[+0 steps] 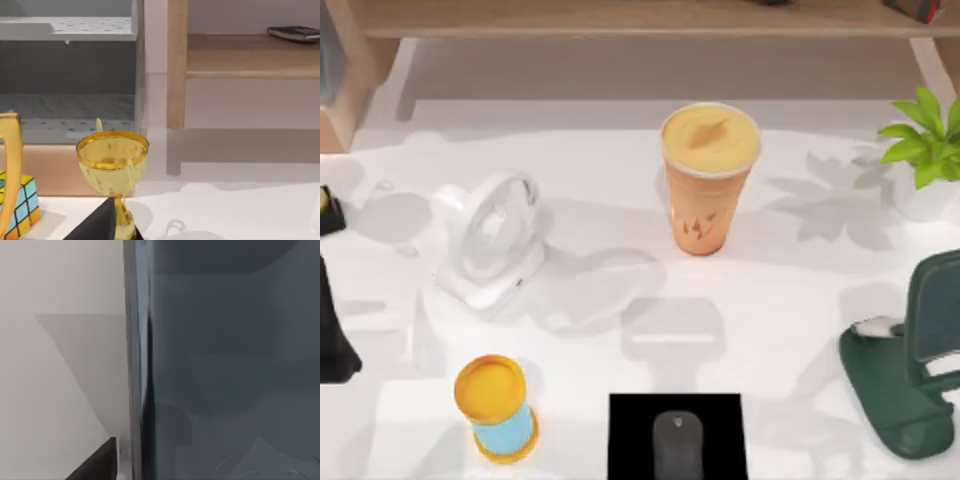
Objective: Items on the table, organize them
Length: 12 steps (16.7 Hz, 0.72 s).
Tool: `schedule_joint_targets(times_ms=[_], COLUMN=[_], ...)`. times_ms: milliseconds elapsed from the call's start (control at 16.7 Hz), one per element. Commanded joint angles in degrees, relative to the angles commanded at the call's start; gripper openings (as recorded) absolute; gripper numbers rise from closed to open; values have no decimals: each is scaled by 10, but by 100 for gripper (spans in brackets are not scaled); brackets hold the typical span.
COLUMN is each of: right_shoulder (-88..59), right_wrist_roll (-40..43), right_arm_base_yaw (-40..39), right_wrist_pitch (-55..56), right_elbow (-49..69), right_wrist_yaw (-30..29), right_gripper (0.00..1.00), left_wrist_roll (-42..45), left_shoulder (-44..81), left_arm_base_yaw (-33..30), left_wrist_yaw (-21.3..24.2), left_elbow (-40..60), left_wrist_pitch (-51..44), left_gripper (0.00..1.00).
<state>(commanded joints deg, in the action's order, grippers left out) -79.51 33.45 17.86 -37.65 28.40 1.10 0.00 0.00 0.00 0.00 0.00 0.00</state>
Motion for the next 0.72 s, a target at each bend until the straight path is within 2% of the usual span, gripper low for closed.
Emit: schedule_joint_targets(times_ms=[420, 720], right_shoulder=[0, 0], right_wrist_roll=[0, 0], right_arm_base_yaw=[0, 0], right_wrist_pitch=[0, 0], right_elbow=[0, 0], right_wrist_yaw=[0, 0], right_gripper=[2, 0], left_wrist_roll=[0, 0], left_shoulder=[0, 0], left_arm_base_yaw=[0, 0], left_wrist_yaw=[0, 0], left_elbow=[0, 0], left_wrist_pitch=[0, 0], left_gripper=[100, 100])
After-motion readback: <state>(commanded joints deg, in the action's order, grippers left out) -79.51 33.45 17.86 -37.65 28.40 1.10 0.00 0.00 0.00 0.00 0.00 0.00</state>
